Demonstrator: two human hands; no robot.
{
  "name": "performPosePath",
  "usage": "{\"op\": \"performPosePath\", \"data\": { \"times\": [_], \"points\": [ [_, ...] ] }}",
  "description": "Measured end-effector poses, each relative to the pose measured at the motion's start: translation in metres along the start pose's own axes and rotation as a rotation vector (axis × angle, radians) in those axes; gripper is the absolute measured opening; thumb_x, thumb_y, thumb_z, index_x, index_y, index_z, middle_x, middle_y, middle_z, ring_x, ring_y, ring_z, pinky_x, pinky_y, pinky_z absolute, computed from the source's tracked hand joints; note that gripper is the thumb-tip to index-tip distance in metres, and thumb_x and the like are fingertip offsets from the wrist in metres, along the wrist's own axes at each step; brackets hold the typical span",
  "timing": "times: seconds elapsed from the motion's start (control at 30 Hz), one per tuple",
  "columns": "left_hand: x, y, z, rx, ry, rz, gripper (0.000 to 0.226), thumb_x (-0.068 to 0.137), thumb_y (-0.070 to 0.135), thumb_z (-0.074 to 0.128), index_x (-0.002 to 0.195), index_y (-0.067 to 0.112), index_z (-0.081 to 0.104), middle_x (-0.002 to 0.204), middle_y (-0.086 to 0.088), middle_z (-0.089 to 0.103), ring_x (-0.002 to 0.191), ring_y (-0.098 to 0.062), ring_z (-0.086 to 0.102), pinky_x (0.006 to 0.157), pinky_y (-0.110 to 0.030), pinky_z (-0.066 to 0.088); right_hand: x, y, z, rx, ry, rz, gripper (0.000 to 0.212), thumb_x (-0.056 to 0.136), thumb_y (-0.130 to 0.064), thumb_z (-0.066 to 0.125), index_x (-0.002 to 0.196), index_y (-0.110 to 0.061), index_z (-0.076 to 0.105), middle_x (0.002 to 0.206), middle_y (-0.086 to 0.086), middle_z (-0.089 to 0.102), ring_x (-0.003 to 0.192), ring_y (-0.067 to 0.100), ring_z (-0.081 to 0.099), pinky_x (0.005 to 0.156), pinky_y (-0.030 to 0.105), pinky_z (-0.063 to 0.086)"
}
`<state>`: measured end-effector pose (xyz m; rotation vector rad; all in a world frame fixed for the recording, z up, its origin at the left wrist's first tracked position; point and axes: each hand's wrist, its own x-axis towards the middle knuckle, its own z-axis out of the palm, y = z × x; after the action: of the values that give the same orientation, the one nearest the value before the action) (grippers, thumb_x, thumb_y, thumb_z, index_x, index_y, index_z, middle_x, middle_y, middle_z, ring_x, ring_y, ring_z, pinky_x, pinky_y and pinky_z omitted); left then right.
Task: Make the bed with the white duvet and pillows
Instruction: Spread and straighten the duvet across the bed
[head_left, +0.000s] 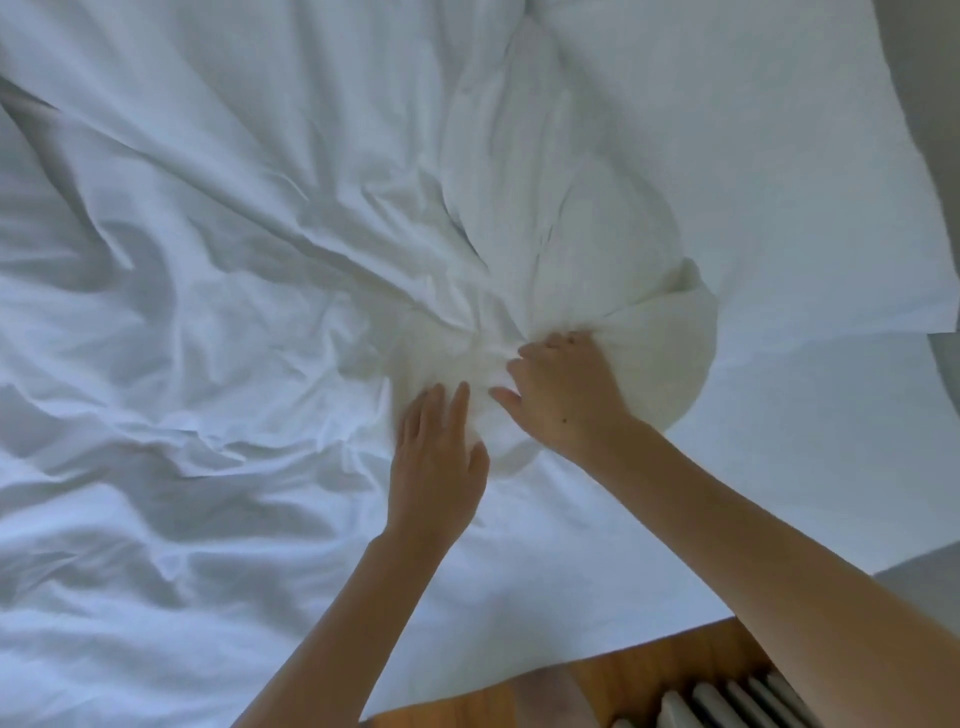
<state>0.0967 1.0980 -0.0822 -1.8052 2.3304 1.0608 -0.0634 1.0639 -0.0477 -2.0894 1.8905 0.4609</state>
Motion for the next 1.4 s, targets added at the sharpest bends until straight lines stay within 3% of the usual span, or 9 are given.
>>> {"op": "performPosePath", "data": {
  "times": [0.13,0.27,0.43,0.6,0.73,0.87,1.03,1.23,1.4],
  "points": [
    [-0.004,-0.002,0.011,0.025,0.09,0.064,0.063,0.084,0.017,0.068,0.141,0.007,0.044,0.14,-0.022,0.046,0.13,-0.04,0.042,0.106,-0.051,0.04,0.018,0.049,-0.029,0.194,0.73,0.275,0.032,0.089,-0.017,0.05,0.118,-0.012,0.064,0.119,0.01,0.063,0.106,0.034,0.058,0.091,0.04,0.042],
    [-0.002,0.018,0.005,-0.103,0.096,0.086,0.064,0.094,0.035,0.052,0.15,0.016,0.028,0.152,-0.014,0.032,0.14,-0.029,0.03,0.113,-0.037,0.026,0.043,0.106,-0.043,0.782,0.448,0.751,0.051,0.096,-0.036,0.049,0.142,-0.018,0.04,0.135,0.006,0.054,0.124,0.026,0.05,0.098,0.032,0.037],
    [0.016,0.067,-0.008,-0.299,0.149,0.163,0.072,0.093,0.051,0.045,0.152,0.022,0.016,0.156,-0.006,0.026,0.141,-0.019,0.027,0.103,-0.025,0.031,0.046,0.106,-0.037,1.028,0.151,0.672,0.075,0.077,-0.069,0.06,0.133,-0.019,0.052,0.127,-0.001,0.06,0.118,0.021,0.056,0.101,0.035,0.042],
    [0.044,0.103,-0.012,-0.336,0.019,0.064,0.097,0.085,0.056,0.059,0.153,0.031,-0.006,0.16,0.001,0.009,0.145,-0.017,0.016,0.104,-0.034,0.036,0.028,0.087,-0.049,0.73,0.109,0.532,0.047,0.082,-0.042,0.069,0.116,-0.011,0.058,0.106,0.007,0.066,0.099,0.029,0.062,0.081,0.034,0.046],
    [0.042,0.115,-0.015,-0.344,0.012,0.193,0.089,0.089,0.056,0.053,0.151,0.037,-0.007,0.161,0.007,0.008,0.146,-0.011,0.011,0.105,-0.029,0.03,-0.029,0.107,-0.107,0.084,0.588,0.53,0.022,0.085,-0.014,0.057,0.107,-0.012,0.054,0.073,0.012,0.051,0.068,0.037,0.052,0.056,0.034,0.032],
    [0.04,0.112,-0.012,-0.324,0.058,0.229,0.079,0.093,0.05,0.048,0.153,0.033,-0.001,0.16,0.007,0.013,0.145,-0.011,0.014,0.1,-0.022,0.027,-0.039,0.132,-0.096,-0.001,0.993,0.523,0.012,0.077,-0.005,0.063,0.086,-0.009,0.059,0.065,0.008,0.049,0.054,0.027,0.043,0.055,0.028,0.022],
    [0.032,0.086,0.012,-0.134,0.059,0.145,0.073,0.094,0.04,0.052,0.153,0.025,0.012,0.158,-0.008,0.022,0.144,-0.023,0.021,0.112,-0.036,0.031,-0.007,0.161,0.0,0.07,0.382,0.535,0.042,0.088,-0.023,0.047,0.125,-0.006,0.057,0.107,0.023,0.058,0.093,0.041,0.054,0.076,0.047,0.044],
    [-0.006,0.039,0.066,0.257,-0.018,0.267,0.082,0.075,0.047,0.073,0.142,0.016,0.037,0.147,-0.022,0.036,0.137,-0.039,0.034,0.112,-0.054,0.028,0.026,0.186,-0.043,0.102,0.689,0.469,0.064,0.086,-0.064,0.048,0.119,-0.01,0.061,0.124,0.018,0.056,0.113,0.038,0.051,0.092,0.044,0.04],
    [0.002,0.025,0.088,0.409,-0.086,0.148,0.112,0.053,0.058,0.081,0.145,0.011,0.036,0.144,-0.03,0.035,0.13,-0.048,0.037,0.102,-0.061,0.031,0.072,0.197,-0.044,0.283,0.322,0.455,0.126,0.063,-0.077,0.065,0.154,-0.016,0.004,0.137,0.021,0.042,0.13,0.036,0.038,0.113,0.045,0.025]
  ]
}}
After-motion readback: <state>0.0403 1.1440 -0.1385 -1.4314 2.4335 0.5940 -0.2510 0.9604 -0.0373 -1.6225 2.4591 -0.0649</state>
